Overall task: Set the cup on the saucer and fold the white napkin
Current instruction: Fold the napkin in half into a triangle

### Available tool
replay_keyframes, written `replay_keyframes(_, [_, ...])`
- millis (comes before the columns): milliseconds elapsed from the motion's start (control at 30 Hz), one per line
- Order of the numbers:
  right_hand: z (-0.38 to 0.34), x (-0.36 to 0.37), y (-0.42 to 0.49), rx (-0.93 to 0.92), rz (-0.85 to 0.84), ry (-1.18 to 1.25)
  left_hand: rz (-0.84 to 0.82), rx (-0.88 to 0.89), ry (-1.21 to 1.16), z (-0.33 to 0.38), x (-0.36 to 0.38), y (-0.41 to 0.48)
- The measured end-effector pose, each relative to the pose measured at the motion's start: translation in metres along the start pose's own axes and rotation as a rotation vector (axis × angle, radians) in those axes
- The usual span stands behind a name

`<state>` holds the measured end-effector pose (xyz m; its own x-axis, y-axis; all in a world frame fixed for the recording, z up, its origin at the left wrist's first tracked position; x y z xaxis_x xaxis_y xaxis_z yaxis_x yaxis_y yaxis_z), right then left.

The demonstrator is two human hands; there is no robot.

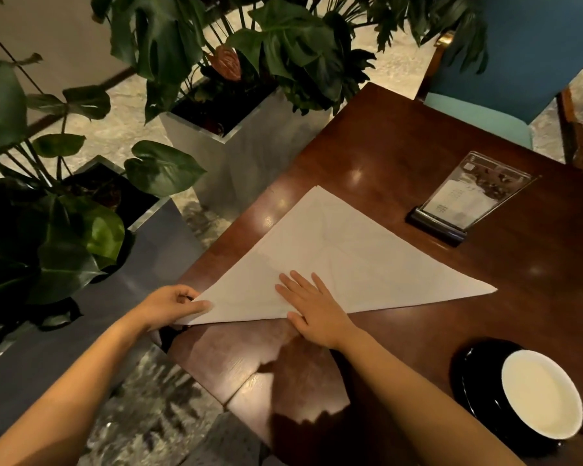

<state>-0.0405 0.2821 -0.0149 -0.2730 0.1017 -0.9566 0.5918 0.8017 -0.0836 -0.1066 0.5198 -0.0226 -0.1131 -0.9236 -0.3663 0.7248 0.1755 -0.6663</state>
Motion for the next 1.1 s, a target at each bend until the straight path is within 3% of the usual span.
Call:
replay_keyframes(67, [0.006, -0.011, 0.004, 0.066, 0.040, 0.152, 0.108, 0.031, 0.073, 0.002, -0.001, 0.002])
replay_keyframes(167, [0.040, -0.048, 0.020, 0.247, 0.229, 0.263, 0.188, 0.043, 0.142, 0.002, -0.003, 0.002])
replay_keyframes(267, [0.097, -0.083, 0.047, 0.484, 0.322, 0.203, 0.198, 0.038, 0.181, 0.000, -0.004, 0.003])
replay_keyframes(367, [0.136, -0.104, 0.072, 0.605, 0.261, 0.051, 0.193, 0.032, 0.207, 0.000, -0.004, 0.005])
replay_keyframes(633, [0.141, -0.055, 0.111, 0.535, -0.015, -0.148, 0.120, 0.044, 0.186, -0.005, -0.006, 0.008])
replay_keyframes(867, [0.137, -0.054, 0.112, 0.571, 0.099, -0.222, 0.096, 0.058, 0.142, 0.003, -0.005, 0.005])
replay_keyframes(1000, [0.126, -0.081, 0.118, 0.509, 0.265, -0.316, 0.098, 0.070, 0.121, 0.005, -0.004, 0.003])
replay_keyframes(1100, [0.112, -0.095, 0.131, 0.364, 0.316, -0.367, 0.103, 0.076, 0.127, 0.005, -0.004, 0.002])
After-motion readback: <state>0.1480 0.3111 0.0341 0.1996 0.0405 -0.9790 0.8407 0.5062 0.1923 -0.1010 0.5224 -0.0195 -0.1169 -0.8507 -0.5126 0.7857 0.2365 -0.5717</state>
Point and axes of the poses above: each hand's wrist, its own y-axis towards the middle knuckle, its own x-axis out of the palm, z = x × y, the point moved 10 cm from there along y, towards the middle knuckle, and after that the axes turned 8 degrees about -y, right-handed, at the moved point
